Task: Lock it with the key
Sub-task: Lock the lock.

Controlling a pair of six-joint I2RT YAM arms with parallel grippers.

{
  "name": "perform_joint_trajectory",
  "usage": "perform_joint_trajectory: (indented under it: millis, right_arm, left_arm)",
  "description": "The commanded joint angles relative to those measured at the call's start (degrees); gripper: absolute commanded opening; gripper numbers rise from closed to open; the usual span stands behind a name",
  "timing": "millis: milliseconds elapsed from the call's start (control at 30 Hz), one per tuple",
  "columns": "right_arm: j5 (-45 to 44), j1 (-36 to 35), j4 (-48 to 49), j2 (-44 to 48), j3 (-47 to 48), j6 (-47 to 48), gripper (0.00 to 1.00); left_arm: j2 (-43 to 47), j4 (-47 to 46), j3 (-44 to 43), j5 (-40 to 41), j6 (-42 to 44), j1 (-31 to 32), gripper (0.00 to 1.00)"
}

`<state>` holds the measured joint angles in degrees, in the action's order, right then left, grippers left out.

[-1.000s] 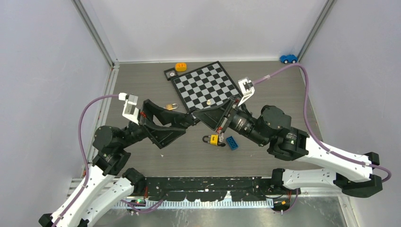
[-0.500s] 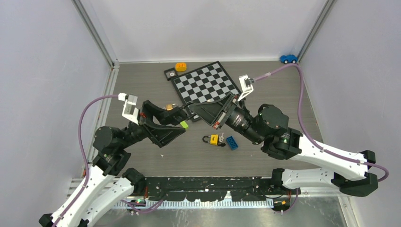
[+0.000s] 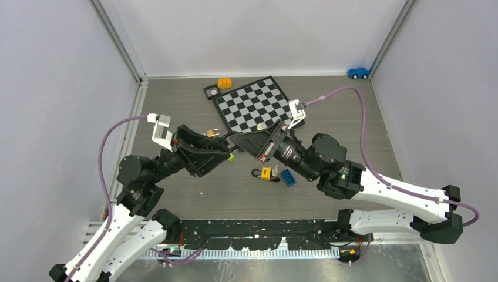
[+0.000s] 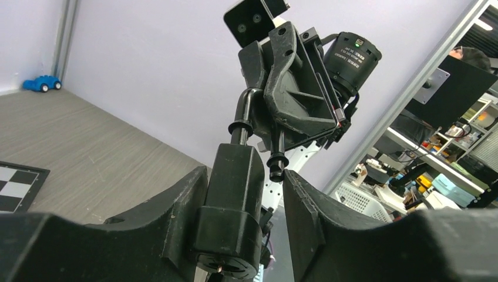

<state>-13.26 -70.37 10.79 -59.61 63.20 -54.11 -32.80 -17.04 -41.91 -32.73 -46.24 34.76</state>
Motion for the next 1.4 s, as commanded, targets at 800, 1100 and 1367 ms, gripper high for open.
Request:
perform_joint_trajectory:
  millis: [800, 1100, 1367]
  right_arm:
    - [-4.5, 2.9, 4.4, 8.2, -1.1, 1.2, 0.00]
    - [-1.9, 3.3, 6.2, 6.7, 2.6, 0.9, 0.00]
    - [0.5, 4.0, 9.8, 4.3, 2.4, -2.6, 0.00]
  left_arm:
    - [-1.0, -8.4, 0.1, -3.1, -4.9, 0.3, 0.70]
    - [-1.1, -11.0, 2.0, -3.3, -6.4, 0.3, 0.69]
    - [-1.5, -12.5, 2.4, -2.8, -6.8, 0.3, 0.68]
